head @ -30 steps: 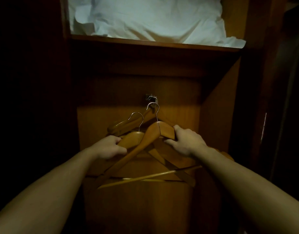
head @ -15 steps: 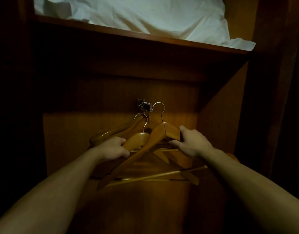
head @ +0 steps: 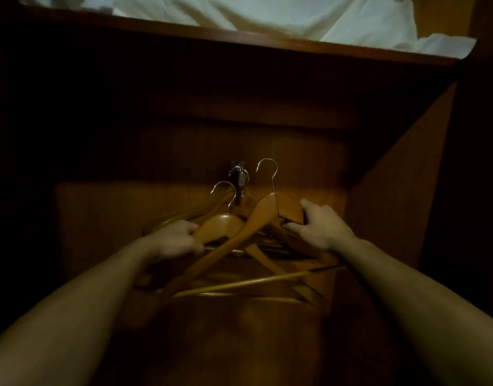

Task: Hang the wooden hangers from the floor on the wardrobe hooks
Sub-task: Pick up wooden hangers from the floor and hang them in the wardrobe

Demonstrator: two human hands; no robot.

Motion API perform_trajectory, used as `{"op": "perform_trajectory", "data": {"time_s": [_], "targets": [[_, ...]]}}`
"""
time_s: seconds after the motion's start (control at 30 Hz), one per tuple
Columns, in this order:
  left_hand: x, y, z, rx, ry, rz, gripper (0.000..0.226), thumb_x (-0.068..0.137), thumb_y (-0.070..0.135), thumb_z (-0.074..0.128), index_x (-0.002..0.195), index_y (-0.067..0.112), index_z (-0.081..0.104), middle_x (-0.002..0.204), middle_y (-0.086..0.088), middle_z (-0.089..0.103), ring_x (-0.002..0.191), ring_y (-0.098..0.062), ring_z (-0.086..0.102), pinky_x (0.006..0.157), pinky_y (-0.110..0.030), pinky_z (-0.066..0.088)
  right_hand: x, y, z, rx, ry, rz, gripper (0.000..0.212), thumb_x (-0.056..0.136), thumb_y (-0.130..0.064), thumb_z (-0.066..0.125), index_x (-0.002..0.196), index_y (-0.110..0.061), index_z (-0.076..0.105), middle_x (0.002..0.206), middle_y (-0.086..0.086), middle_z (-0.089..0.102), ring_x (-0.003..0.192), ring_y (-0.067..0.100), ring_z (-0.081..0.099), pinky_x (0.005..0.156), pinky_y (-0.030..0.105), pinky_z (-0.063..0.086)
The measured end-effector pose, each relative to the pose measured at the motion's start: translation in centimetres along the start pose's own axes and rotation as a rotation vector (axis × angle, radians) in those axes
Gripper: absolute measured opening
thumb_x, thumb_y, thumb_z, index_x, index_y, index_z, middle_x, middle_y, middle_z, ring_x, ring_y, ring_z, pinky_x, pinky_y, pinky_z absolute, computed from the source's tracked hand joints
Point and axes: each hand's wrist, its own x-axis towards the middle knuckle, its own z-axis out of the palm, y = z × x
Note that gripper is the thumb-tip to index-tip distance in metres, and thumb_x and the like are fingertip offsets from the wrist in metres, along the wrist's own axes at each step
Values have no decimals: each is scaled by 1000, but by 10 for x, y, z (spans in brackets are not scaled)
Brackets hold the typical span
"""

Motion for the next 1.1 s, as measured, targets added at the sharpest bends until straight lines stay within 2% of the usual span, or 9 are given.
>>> {"op": "perform_trajectory", "data": {"time_s": [0.07,0.17,0.27,0.33,0.43,0.6,0.77,0.97,1.1], "targets": [[0,-6,5,39,23,-17,24,68,17,70,92,13,66,78,-8,62,69,-23,57,63,-31,43,6,8,3,6,-5,-10,26,94,-43,64,111,-26,53,89,-4,62,77,14,63,69,33,56],[-6,-19,5,100,87,-77,14,83,4,67,95,11,66,71,-4,60,55,-13,54,53,-23,39,15,17,10,3,-34,-21,23,94,-40,65,110,-28,55,88,-4,64,77,15,64,72,36,59],[-19,-32,-3,142,149,-136,13,84,3,68,95,10,66,64,2,57,46,-5,49,49,-20,38,23,24,14,-10,-43,-39,23,94,-45,63,108,-30,53,88,-6,62,77,13,62,69,33,55],[-26,-35,-6,155,188,-151,12,84,4,70,94,8,66,64,2,55,49,-7,48,51,-22,38,28,28,14,-31,-29,-33,23,93,-46,62,108,-32,52,88,-7,61,77,12,61,67,32,51],[-30,-35,-7,122,216,-166,14,81,0,70,82,12,62,59,1,52,47,-11,45,48,-23,35,33,40,11,-58,33,16,20,93,-44,61,107,-31,54,84,-6,64,74,14,63,70,33,55],[-34,-30,4,159,116,-236,21,77,-5,68,71,14,62,47,7,54,40,-7,47,43,-21,34,45,66,-10,6,197,158,28,97,-43,58,118,-25,52,93,0,62,86,23,62,81,40,53],[-33,-33,15,204,-27,-299,26,72,-7,69,72,18,63,52,8,57,42,-6,49,44,-20,36,51,63,-17,-43,314,246,37,95,-44,61,121,-21,51,95,6,60,91,32,64,75,39,48],[-34,-39,23,230,-27,-345,31,76,-11,64,65,17,58,46,6,51,32,-3,44,36,-16,32,54,54,-7,29,282,142,35,96,-43,62,120,-21,50,96,4,60,89,30,64,75,39,51],[-34,-37,32,361,-10,-349,28,82,-4,64,69,18,53,56,5,50,29,3,45,36,-9,33,56,49,-9,101,280,46,32,96,-42,62,119,-22,51,97,2,63,86,27,65,80,45,56]]}}
